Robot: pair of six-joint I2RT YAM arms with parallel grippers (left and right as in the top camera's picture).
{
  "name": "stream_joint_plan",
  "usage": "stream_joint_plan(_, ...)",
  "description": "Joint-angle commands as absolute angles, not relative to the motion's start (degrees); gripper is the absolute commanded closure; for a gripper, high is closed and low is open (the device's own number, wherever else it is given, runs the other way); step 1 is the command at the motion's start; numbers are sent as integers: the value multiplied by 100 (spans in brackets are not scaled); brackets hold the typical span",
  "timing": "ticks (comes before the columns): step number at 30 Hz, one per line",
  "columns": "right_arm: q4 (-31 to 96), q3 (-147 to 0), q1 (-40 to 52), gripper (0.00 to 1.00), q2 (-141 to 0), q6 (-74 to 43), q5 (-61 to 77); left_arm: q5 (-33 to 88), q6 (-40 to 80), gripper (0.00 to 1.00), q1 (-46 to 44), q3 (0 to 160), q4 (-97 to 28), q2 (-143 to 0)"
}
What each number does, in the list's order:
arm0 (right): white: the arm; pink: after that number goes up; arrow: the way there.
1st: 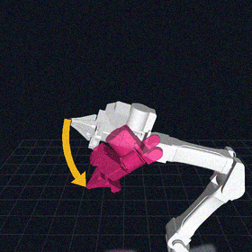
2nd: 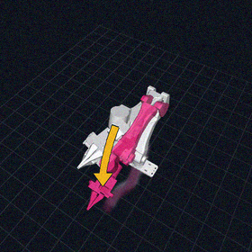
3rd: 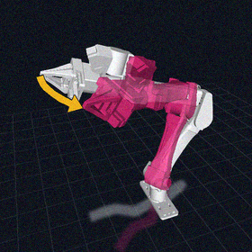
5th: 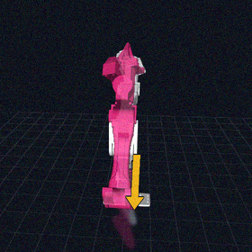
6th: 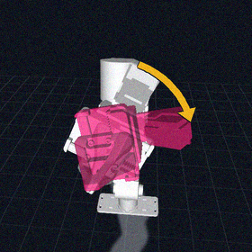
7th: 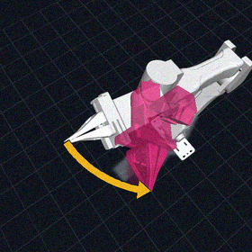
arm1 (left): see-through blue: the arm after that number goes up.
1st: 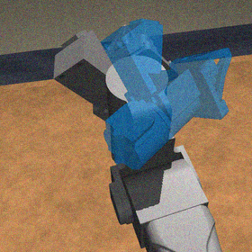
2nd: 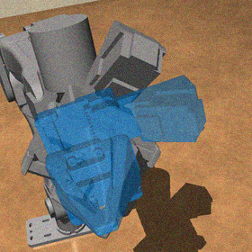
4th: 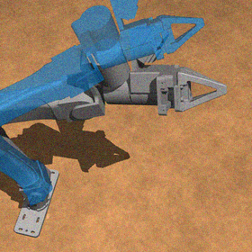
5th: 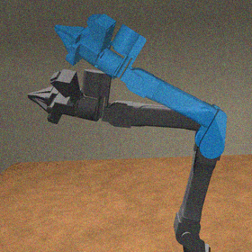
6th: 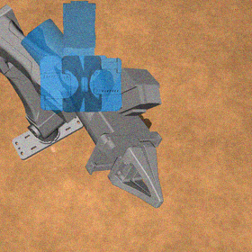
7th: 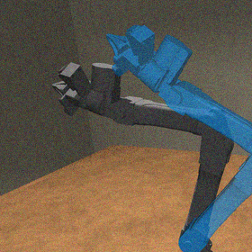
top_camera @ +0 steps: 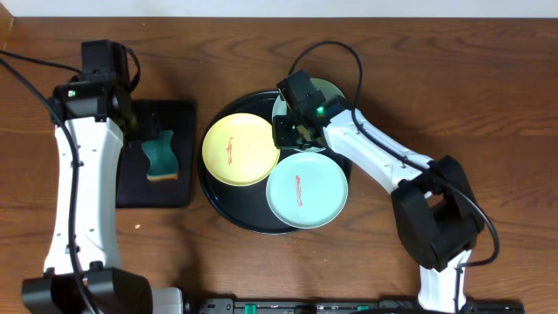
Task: Clean dirty plates on tray and stack at the side
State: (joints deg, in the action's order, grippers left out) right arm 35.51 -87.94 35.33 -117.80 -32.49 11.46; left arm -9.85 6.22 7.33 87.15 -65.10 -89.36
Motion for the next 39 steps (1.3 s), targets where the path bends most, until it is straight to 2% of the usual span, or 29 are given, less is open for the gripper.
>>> stream_joint_plan(1,3518,-8888,3642,71,-11946,-3385,1052,-1098,648,25,742,8676,-6571,-9139)
stream_joint_plan(20,3339,-8886,3804,89,-12488,-3472,882,-1096,652,25,873,8635,-6558,-10020)
stream_joint_plan(23,3312,-8886,3826,99,-12634,-3529,884,-1096,652,25,873,8635,-6530,-10125)
stream_joint_plan(33,3293,-8886,3830,99,-12658,-3509,882,-934,576,26,873,8635,-6517,-10510)
stream_joint_plan(39,3275,-8886,3830,99,-12658,-3459,884,-290,130,38,1109,8608,-6230,-10943)
